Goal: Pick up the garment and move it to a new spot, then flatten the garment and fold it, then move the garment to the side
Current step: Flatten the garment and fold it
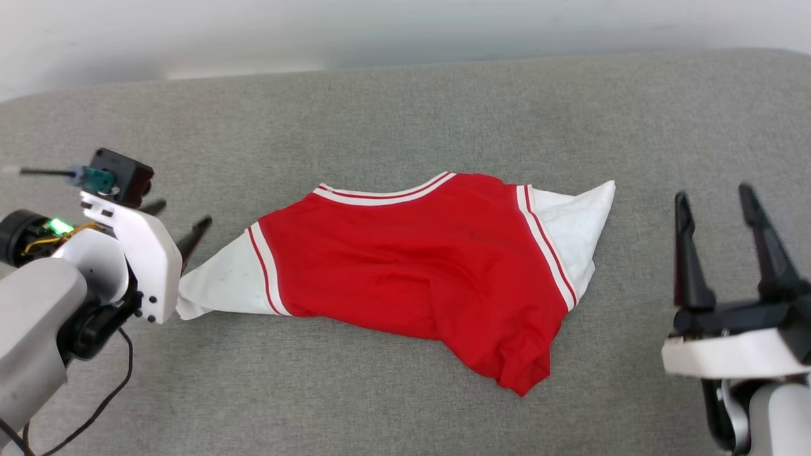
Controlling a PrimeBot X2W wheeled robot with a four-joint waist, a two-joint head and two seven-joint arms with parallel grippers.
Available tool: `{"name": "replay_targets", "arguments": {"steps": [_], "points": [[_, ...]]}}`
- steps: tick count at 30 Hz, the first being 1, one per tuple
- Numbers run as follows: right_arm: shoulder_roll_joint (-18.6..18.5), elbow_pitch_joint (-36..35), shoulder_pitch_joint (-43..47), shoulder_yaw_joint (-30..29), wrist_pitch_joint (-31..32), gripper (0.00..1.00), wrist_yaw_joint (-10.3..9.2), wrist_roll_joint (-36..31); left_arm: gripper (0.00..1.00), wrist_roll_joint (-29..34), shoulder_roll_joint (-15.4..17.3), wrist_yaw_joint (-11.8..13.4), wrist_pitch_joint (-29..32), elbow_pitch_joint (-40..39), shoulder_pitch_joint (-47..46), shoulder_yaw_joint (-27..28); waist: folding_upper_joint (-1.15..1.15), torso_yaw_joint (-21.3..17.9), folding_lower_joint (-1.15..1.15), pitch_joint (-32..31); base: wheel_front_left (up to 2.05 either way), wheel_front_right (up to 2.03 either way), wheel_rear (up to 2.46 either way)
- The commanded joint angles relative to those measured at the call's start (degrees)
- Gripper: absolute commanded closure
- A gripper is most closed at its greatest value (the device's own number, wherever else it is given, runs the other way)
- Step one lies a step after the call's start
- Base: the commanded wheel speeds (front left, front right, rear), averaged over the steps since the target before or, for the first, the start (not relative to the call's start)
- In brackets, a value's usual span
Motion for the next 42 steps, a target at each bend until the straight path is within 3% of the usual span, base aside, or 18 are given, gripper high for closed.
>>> {"name": "replay_targets", "arguments": {"steps": [1, 5, 10, 13, 16, 20, 26, 33, 37, 42], "points": [[0.08, -0.4, -1.5, -0.26, -0.11, 0.0, -0.04, -0.92, 0.0, 0.88, -0.05, 1.11, -2.49, -0.33, 1.32, 0.44, 0.0, 0.26, 0.0, -0.56, 0.0, 0.0, 0.0], [-0.66, -0.93, -6.15, -0.73, -0.11, 0.0, -0.04, -4.73, 0.0, 2.94, -0.88, 6.05, -13.0, -2.22, 3.83, 2.9, 0.0, 0.69, 0.0, -1.42, 0.0, 0.0, 0.0], [-5.8, 1.88, -12.87, 2.26, -0.12, 0.0, -0.04, -6.47, 0.0, 3.78, -1.73, 13.68, -23.1, -5.24, 9.23, 6.15, 0.0, 1.04, 0.0, -2.04, 0.0, 0.0, 0.0], [-9.46, 5.94, -16.48, 5.05, -0.11, 0.0, -0.04, -6.44, 0.0, 5.12, -2.47, 18.32, -24.71, -7.92, 13.19, 9.75, 0.0, 1.22, 0.0, -2.11, 0.0, 0.0, 0.0], [-13.42, 12.08, -20.6, 8.87, 0.62, 0.0, -0.04, -5.18, 0.0, 10.47, -4.0, 23.1, -24.95, -12.42, 17.7, 16.34, 0.0, 1.57, 0.0, -1.93, 0.0, 0.0, 0.0], [-18.94, 18.09, -26.51, 16.23, 8.48, 0.0, -0.04, 0.11, 0.0, 18.1, -7.74, 27.46, -24.86, -17.73, 26.33, 27.17, 0.0, 2.19, 0.0, -1.51, 0.0, 0.0, 0.0], [-28.27, 21.18, -33.75, 32.03, 28.46, 0.0, -0.04, 15.13, 0.0, 28.05, -14.47, 27.52, -24.88, -23.26, 37.49, 39.89, 0.0, 3.12, 0.0, -0.27, 0.0, 0.0, 0.0], [-36.6, 19.68, -40.3, 46.62, 49.83, 0.0, -0.05, 35.51, 0.0, 37.57, -25.47, 23.75, -24.89, -27.39, 45.29, 48.92, 0.0, 4.9, 0.0, 2.43, 0.0, 0.0, 0.0], [-36.96, 20.25, -42.71, 50.45, 56.65, 0.0, -0.05, 43.54, 0.0, 42.15, -31.65, 20.57, -24.89, -28.25, 47.56, 52.69, 0.0, 5.97, 0.0, 4.44, 0.0, 0.0, 0.0], [-35.61, 24.3, -43.16, 54.27, 60.14, 0.0, -0.04, 47.24, 0.0, 46.46, -37.83, 15.92, -24.89, -27.92, 47.93, 56.03, 0.0, 7.52, 0.0, 6.89, 0.0, 0.0, 0.0]]}}
